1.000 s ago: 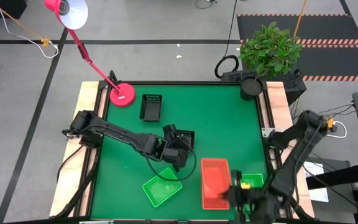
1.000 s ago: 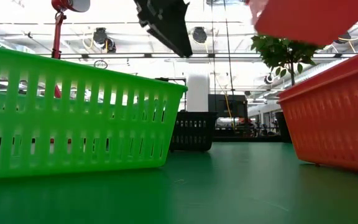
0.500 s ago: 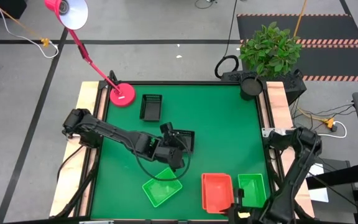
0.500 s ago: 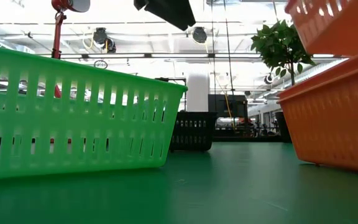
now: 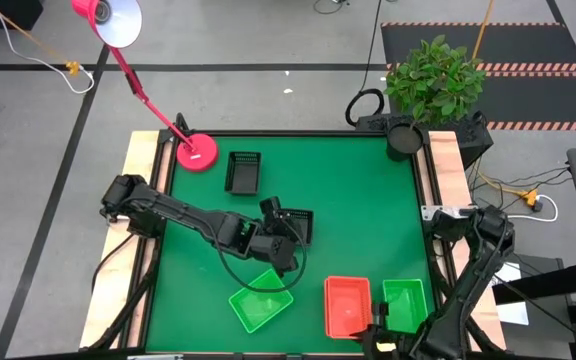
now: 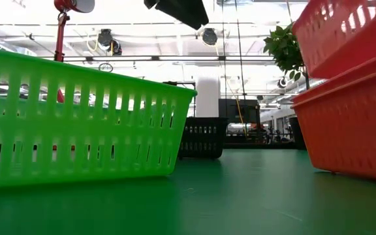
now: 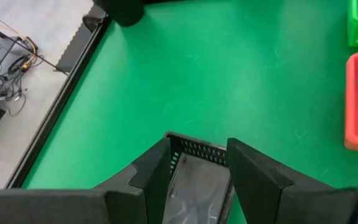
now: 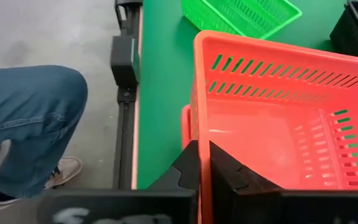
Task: Stack baskets by color
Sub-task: Stack the top orange bin on top of the bottom stacked orange bins, then stack the left green bin on top of the right stacked green bins
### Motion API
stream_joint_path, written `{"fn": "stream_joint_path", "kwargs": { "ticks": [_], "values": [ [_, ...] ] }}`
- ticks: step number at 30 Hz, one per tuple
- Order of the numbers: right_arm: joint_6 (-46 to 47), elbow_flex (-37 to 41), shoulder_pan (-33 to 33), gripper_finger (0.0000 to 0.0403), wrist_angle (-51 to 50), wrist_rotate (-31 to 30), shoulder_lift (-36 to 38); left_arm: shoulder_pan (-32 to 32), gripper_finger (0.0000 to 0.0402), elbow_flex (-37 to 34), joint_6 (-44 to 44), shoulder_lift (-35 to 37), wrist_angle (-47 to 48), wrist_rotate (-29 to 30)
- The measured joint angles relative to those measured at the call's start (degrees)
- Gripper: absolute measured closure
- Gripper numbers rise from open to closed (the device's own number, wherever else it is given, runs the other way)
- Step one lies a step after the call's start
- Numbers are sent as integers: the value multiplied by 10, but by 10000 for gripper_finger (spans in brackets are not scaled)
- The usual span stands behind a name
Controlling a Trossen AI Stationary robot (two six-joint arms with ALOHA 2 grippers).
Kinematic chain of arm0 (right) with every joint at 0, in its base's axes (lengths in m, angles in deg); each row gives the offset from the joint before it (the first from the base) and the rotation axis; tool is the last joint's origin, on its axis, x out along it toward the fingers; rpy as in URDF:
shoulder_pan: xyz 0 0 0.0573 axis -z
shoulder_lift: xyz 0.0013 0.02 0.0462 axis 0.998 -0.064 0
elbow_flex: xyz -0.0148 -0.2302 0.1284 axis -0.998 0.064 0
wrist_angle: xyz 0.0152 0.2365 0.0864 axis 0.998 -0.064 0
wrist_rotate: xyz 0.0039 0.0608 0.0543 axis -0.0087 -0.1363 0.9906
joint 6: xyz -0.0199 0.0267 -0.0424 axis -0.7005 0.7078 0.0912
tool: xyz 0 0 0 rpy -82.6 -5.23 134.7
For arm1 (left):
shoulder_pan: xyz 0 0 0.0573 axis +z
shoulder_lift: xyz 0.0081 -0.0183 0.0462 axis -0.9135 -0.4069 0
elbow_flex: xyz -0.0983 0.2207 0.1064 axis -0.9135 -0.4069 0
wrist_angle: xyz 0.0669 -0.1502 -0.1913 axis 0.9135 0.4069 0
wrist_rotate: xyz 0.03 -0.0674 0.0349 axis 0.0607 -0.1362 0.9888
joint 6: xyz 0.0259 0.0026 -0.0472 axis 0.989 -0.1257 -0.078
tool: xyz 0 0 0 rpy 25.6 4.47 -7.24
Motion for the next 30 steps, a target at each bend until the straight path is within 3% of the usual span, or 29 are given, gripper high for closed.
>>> {"fn": "stream_joint_path", "kwargs": {
  "ticks": [13, 18, 23, 30],
  "values": [
    [-4, 53, 7, 374, 43, 3, 0, 2, 240, 0, 0, 0, -3, 0],
    [-6, 61, 8, 331, 52, 2, 0, 1, 240, 0, -4, 0, -5, -3],
    [-35, 61, 7, 270, 72, 3, 0, -15, 240, 0, -3, 0, -18, -55],
    [-48, 61, 7, 202, 84, 3, 41, -96, 240, -2, -2, 0, -11, -100]
  ]
}}
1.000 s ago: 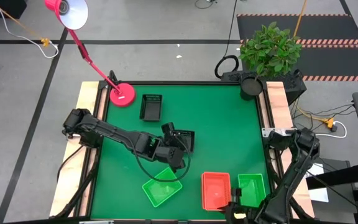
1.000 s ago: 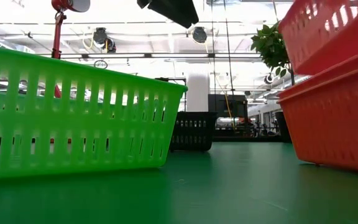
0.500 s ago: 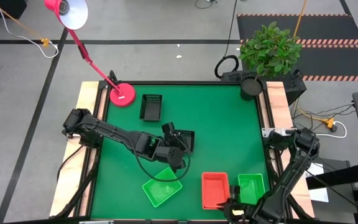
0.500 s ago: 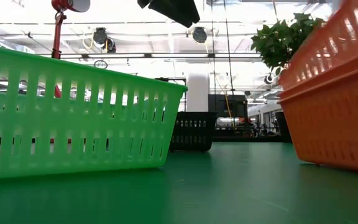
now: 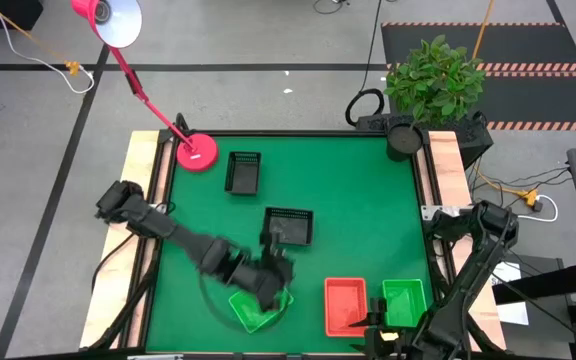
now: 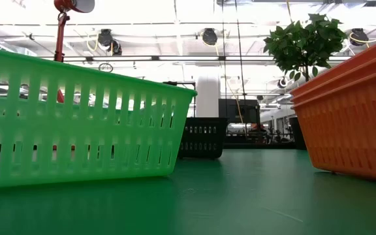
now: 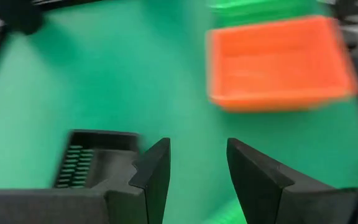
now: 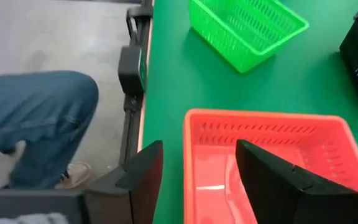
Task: Stack baskets by color
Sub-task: Stack the left green bin on top of the right stacked green bins
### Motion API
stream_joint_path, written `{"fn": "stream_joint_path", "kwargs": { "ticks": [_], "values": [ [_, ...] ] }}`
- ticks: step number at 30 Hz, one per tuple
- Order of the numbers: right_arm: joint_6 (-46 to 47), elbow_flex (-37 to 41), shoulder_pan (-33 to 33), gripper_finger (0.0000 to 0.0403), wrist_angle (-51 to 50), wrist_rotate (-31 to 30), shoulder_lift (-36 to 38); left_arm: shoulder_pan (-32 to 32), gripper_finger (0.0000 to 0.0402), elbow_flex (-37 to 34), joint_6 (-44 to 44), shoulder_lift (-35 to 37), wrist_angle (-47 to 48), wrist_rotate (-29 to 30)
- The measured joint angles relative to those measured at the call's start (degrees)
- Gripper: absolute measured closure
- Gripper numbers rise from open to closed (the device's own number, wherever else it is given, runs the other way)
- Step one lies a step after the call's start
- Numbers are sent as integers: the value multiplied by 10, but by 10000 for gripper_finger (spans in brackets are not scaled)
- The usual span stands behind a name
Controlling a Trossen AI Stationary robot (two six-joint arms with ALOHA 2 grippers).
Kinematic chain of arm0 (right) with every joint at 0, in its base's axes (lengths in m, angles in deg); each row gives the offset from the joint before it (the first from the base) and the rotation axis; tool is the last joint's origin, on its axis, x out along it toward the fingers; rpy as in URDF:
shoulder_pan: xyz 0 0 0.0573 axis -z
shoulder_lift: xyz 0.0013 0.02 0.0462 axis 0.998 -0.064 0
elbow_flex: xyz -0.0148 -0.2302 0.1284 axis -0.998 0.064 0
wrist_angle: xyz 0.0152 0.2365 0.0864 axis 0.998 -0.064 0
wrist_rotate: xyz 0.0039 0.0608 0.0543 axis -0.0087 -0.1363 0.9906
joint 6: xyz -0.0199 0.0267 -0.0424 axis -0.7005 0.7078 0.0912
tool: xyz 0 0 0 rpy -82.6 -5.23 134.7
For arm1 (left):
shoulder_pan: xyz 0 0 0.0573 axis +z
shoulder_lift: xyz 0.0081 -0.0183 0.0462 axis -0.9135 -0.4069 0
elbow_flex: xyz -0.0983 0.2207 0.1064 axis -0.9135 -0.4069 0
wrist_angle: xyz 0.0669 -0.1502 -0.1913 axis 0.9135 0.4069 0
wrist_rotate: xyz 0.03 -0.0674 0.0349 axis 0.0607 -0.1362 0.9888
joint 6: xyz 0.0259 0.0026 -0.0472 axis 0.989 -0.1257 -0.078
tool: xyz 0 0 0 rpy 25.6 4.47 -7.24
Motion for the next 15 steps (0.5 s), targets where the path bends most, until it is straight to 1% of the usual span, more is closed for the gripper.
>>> {"fn": "stream_joint_path", "kwargs": {
  "ticks": [2, 5, 9, 15],
  "values": [
    [-2, 0, 0, 197, 0, 0, 15, -36, 240, -6, 1, 0, 4, -2],
    [-6, 0, 0, 196, 1, 0, 37, -92, 240, -7, 1, -1, 39, -4],
    [-15, 0, -1, 202, 11, -1, 45, -155, 240, -10, -39, -3, 101, -6],
    [-27, 0, -1, 203, 24, -1, 45, -196, 240, -63, -98, -4, 112, -17]
  ]
}}
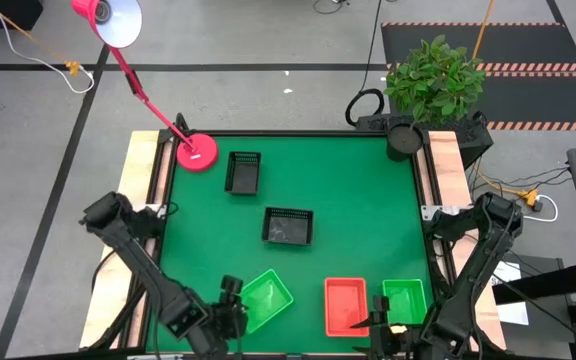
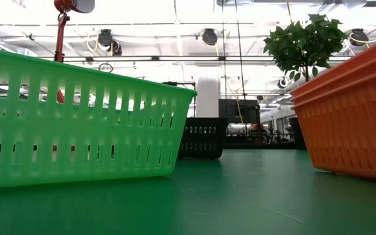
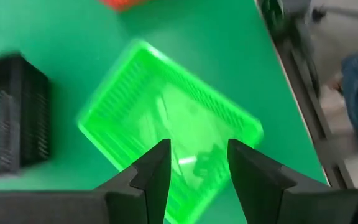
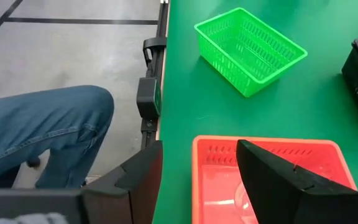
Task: Stack baskets by color
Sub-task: Stack the left green bin on top of the right stacked green bins
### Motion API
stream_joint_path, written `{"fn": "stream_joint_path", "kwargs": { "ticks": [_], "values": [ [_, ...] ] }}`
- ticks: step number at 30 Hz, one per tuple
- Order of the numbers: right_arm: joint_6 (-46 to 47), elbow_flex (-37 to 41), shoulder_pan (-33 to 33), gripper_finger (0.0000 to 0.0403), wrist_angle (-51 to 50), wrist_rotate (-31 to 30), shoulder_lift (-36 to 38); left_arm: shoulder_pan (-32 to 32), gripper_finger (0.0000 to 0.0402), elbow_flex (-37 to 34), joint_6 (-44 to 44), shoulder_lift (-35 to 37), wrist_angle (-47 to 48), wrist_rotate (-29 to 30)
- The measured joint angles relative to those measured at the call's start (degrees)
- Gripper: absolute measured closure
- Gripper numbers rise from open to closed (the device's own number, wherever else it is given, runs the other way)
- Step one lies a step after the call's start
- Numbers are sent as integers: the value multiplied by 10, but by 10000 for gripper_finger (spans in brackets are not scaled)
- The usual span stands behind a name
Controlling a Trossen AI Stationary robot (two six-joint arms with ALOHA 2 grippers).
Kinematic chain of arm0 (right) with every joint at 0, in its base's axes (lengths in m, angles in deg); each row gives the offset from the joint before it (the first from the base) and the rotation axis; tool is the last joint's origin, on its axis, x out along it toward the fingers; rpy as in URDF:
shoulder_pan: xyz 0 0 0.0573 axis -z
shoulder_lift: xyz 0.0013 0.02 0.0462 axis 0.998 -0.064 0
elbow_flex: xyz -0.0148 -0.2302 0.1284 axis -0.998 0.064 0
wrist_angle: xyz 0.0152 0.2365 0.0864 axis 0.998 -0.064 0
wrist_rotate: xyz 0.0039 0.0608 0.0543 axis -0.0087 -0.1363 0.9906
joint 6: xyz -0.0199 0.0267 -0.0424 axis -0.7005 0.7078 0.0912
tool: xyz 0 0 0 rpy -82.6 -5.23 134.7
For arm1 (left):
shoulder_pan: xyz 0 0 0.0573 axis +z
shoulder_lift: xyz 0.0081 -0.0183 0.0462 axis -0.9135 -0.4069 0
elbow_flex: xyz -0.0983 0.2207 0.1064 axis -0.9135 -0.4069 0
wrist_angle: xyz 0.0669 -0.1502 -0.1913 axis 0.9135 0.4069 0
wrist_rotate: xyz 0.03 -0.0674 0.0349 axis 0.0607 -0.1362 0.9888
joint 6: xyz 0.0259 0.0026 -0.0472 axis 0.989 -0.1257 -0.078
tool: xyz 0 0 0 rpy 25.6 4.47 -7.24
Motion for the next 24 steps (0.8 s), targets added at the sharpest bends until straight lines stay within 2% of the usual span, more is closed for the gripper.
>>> {"fn": "stream_joint_path", "kwargs": {
  "ticks": [5, 11, 16, 19, 24],
  "values": [
    [-7, 0, 1, 204, 0, -1, 0, -13, 241, -78, -30, 0, -47, -53],
    [-22, 0, 6, 204, 0, -1, 0, -20, 241, -150, 7, 0, -151, -38],
    [-24, 0, 9, 204, 0, -3, 0, -17, 243, -170, 42, 0, -171, -14],
    [-7, 0, 12, 204, 3, -16, 0, -12, 264, -176, 53, 0, -182, -15],
    [-17, 0, 28, 204, 42, -33, 0, -7, 329, -182, 76, 0, -203, -47]
  ]
}}
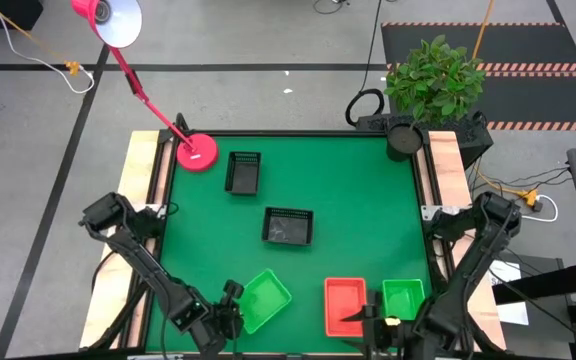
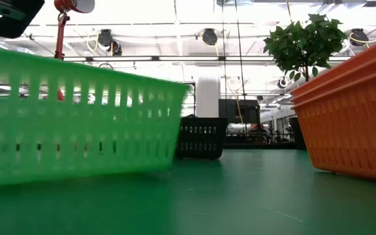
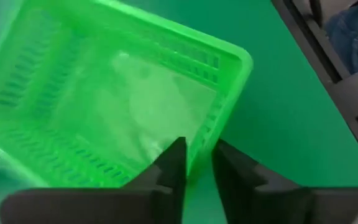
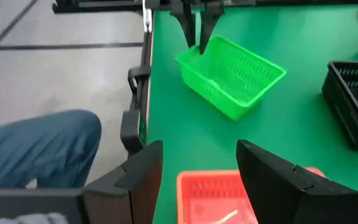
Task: Stack baskets by color
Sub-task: Stack the left green bin on top of the right stacked green bins
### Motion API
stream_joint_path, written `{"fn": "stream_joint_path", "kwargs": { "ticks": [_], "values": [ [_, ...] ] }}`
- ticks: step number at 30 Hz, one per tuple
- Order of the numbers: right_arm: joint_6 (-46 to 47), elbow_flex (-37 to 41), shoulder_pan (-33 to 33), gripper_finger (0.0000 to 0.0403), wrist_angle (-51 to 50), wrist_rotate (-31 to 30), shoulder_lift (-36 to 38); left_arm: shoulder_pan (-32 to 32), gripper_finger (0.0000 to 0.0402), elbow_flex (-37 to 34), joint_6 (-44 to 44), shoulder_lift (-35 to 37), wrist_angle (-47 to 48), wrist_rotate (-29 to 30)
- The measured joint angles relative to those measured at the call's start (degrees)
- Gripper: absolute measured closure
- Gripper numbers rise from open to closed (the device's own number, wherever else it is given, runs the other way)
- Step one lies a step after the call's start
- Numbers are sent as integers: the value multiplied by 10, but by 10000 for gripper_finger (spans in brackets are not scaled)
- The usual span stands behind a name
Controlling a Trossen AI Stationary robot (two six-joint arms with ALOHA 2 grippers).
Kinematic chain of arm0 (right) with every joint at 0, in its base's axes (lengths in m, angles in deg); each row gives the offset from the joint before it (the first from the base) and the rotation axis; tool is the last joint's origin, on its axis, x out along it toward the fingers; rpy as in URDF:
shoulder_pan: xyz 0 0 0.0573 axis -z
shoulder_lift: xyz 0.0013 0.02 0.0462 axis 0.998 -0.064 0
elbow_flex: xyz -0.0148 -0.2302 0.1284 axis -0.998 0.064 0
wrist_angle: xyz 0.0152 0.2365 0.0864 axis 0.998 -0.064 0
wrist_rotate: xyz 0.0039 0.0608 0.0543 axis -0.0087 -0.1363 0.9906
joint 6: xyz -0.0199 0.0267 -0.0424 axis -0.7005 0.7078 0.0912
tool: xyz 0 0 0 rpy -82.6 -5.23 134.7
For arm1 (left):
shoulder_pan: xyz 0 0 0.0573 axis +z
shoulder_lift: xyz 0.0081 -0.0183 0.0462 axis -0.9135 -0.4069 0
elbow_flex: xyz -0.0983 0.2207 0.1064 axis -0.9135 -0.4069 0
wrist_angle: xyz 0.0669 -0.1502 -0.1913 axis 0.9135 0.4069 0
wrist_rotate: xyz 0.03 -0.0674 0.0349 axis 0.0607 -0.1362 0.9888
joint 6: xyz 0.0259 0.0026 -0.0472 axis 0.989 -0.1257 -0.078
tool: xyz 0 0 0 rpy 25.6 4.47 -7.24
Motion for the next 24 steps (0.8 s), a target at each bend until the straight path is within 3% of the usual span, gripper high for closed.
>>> {"fn": "stream_joint_path", "kwargs": {
  "ticks": [6, 14, 24],
  "values": [
    [-27, 0, 14, 204, 31, 0, 0, 3, 390, 0, 22, 0, -1, 0],
    [-20, 0, 49, 204, 43, -51, 0, 4, 389, 45, 47, 2, 6, 32],
    [-189, 0, 125, 204, 152, -56, 0, 25, 393, 157, 155, 3, 38, 115]
  ]
}}
